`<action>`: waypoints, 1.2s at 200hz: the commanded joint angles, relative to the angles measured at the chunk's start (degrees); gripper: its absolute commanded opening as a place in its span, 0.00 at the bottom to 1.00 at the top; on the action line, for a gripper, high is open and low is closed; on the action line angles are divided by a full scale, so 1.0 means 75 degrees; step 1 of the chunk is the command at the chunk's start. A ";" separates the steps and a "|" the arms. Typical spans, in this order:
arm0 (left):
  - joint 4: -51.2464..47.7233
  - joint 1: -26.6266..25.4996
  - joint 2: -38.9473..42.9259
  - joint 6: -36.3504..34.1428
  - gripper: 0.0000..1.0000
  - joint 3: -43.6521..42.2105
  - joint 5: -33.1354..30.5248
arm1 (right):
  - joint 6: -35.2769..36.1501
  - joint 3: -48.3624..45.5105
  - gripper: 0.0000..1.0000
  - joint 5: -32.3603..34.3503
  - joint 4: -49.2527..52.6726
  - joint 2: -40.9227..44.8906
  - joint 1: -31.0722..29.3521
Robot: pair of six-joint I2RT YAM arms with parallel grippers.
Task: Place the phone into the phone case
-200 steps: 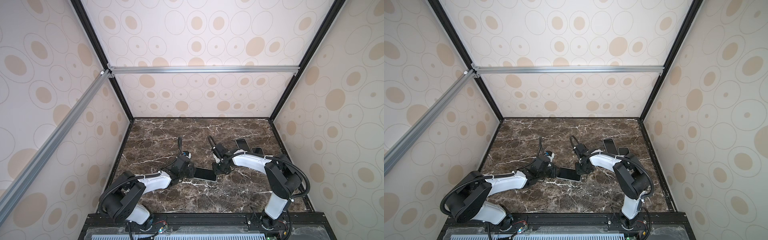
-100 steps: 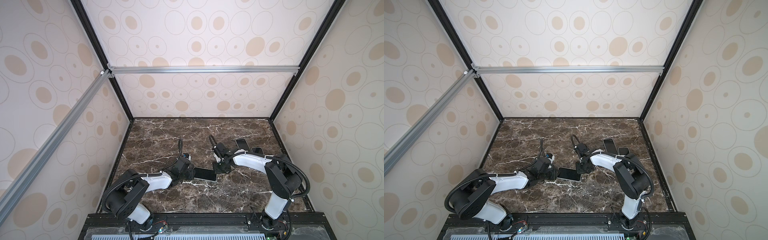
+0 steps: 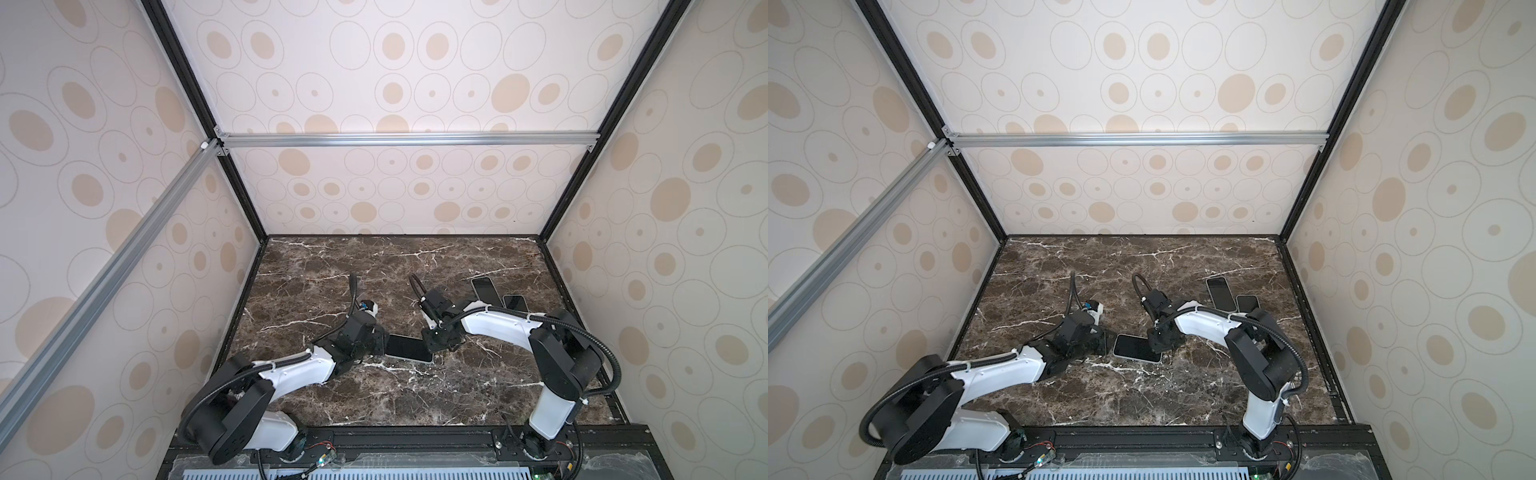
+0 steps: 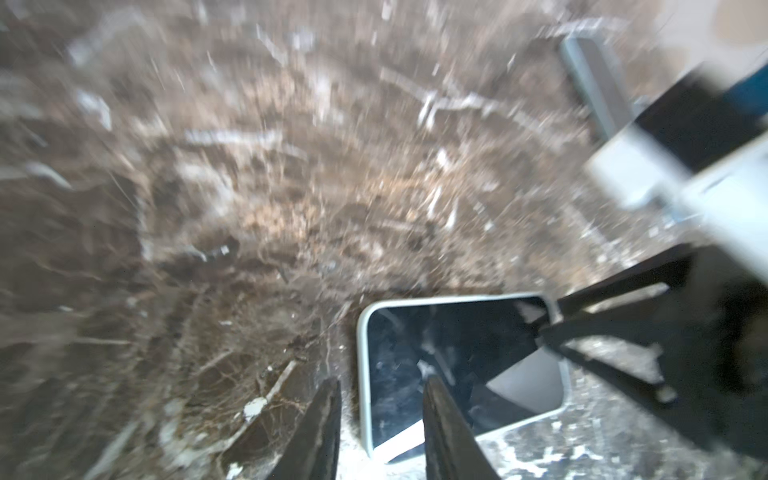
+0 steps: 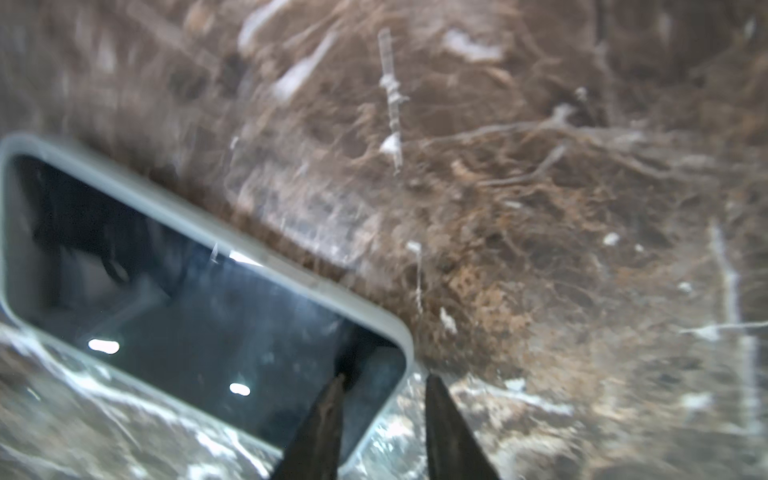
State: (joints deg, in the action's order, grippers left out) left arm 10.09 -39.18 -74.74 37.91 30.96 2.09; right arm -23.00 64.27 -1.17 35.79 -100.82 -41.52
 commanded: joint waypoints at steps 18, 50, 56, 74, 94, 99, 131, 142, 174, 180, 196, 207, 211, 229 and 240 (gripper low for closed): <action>-0.0532 0.0047 0.1529 -0.0324 0.36 -0.0326 -0.0913 | 0.1868 0.0673 0.60 -0.0056 0.0205 0.0620 -0.0269; -0.1111 0.0072 0.2855 -0.1082 0.40 -0.0463 -0.1338 | 0.3220 0.0736 0.77 -0.0216 0.0004 0.0445 -0.0596; -0.1237 0.0073 0.3083 -0.1221 0.40 -0.0449 -0.1407 | 0.3468 0.0715 0.78 -0.0231 -0.0039 0.0407 -0.0635; -0.1564 0.0083 0.3654 -0.1684 0.43 -0.0402 -0.1547 | 0.4007 0.0631 0.90 -0.0321 -0.0181 0.0241 -0.0697; -0.1889 0.0097 0.4085 -0.2094 0.44 -0.0364 -0.1687 | 0.4573 0.0646 0.91 -0.0418 -0.0223 -0.0034 -0.0764; -0.1978 0.0088 0.4148 -0.2096 0.45 -0.0347 -0.1750 | 0.4697 0.0639 0.91 -0.0395 -0.0241 -0.0101 -0.0789; -0.2444 0.0105 0.4346 -0.2344 0.45 -0.0153 -0.1617 | 0.5273 0.0676 0.92 -0.0309 -0.0248 -0.0619 -0.0883; -0.2573 0.0104 0.4360 -0.2506 0.45 -0.0111 -0.1622 | 0.5379 0.0720 0.92 -0.0263 -0.0215 -0.0794 -0.0914; -0.2601 0.0104 0.4348 -0.2572 0.45 -0.0207 -0.1686 | 0.5523 0.0868 0.92 -0.0064 -0.0099 -0.1249 -0.0968; -0.2584 0.0113 0.4346 -0.2560 0.45 -0.0225 -0.1679 | 0.5539 0.0917 0.92 -0.0064 -0.0044 -0.1335 -0.0976; -0.2555 0.0105 0.4288 -0.2582 0.46 -0.0204 -0.1660 | 0.5601 0.0972 0.92 -0.0090 0.0068 -0.1513 -0.0996; -0.2548 0.0108 0.4246 -0.2607 0.46 -0.0205 -0.1678 | 0.5632 0.0949 0.91 -0.0081 0.0084 -0.1578 -0.1007; -0.2547 0.0114 0.4237 -0.2622 0.46 -0.0203 -0.1684 | 0.5637 0.0949 0.91 -0.0082 0.0103 -0.1601 -0.1008; -0.2542 0.0106 0.4145 -0.2665 0.45 -0.0179 -0.1709 | 0.5646 0.0949 0.88 -0.0143 0.0151 -0.1661 -0.1007; -0.2541 0.0114 0.4086 -0.2698 0.45 -0.0156 -0.1720 | 0.5662 0.0931 0.86 -0.0303 0.0138 -0.1663 -0.1005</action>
State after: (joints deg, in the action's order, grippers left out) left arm -8.49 -38.61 -43.40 19.62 27.68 -9.65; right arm 17.52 72.12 -2.87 34.48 -110.26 -48.64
